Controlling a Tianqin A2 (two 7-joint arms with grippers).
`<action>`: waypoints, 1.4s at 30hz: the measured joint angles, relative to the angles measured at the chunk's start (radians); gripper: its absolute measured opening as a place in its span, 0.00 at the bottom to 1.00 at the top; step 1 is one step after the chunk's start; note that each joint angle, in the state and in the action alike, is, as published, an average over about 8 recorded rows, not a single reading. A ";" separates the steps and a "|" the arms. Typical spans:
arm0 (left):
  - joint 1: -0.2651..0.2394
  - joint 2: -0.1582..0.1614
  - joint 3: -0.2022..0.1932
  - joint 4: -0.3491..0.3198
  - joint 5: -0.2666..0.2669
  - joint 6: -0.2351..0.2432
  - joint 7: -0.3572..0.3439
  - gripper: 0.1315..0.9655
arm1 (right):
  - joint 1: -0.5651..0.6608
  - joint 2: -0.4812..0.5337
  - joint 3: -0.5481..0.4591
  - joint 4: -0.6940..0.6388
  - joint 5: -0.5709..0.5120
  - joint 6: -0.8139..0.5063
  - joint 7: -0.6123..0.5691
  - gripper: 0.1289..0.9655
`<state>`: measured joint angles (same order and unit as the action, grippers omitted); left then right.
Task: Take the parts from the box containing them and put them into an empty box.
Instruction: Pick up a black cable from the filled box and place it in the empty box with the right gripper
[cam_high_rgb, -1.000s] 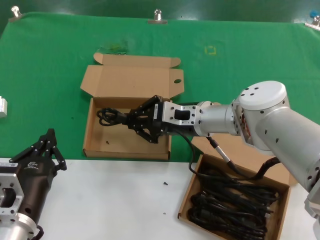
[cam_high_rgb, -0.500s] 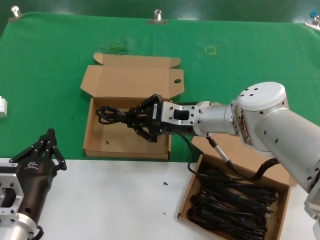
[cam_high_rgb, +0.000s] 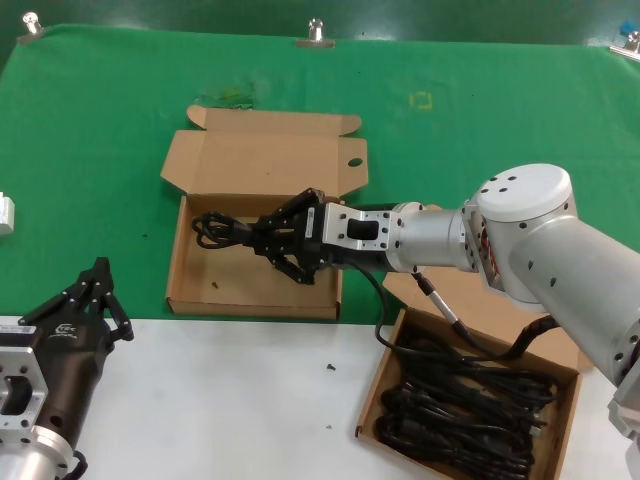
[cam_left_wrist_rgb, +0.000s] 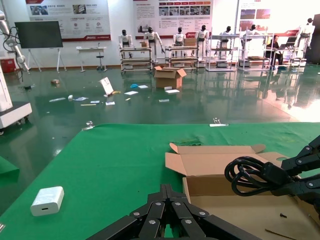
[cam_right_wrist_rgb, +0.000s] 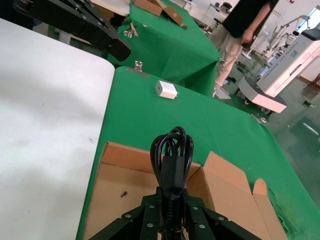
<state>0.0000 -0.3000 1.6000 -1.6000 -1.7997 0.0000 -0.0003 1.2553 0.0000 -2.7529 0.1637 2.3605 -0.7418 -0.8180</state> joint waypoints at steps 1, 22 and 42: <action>0.000 0.000 0.000 0.000 0.000 0.000 0.000 0.01 | 0.000 0.000 0.000 0.000 0.000 0.000 0.000 0.09; 0.000 0.000 0.000 0.000 0.000 0.000 0.000 0.01 | 0.000 0.000 0.000 0.000 0.000 0.000 0.000 0.09; 0.000 0.000 0.000 0.000 0.000 0.000 0.000 0.01 | -0.031 0.000 0.000 0.038 -0.061 0.079 0.023 0.09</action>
<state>0.0000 -0.3000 1.6001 -1.6000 -1.7997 0.0000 -0.0003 1.2247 0.0000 -2.7525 0.2015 2.2992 -0.6627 -0.7947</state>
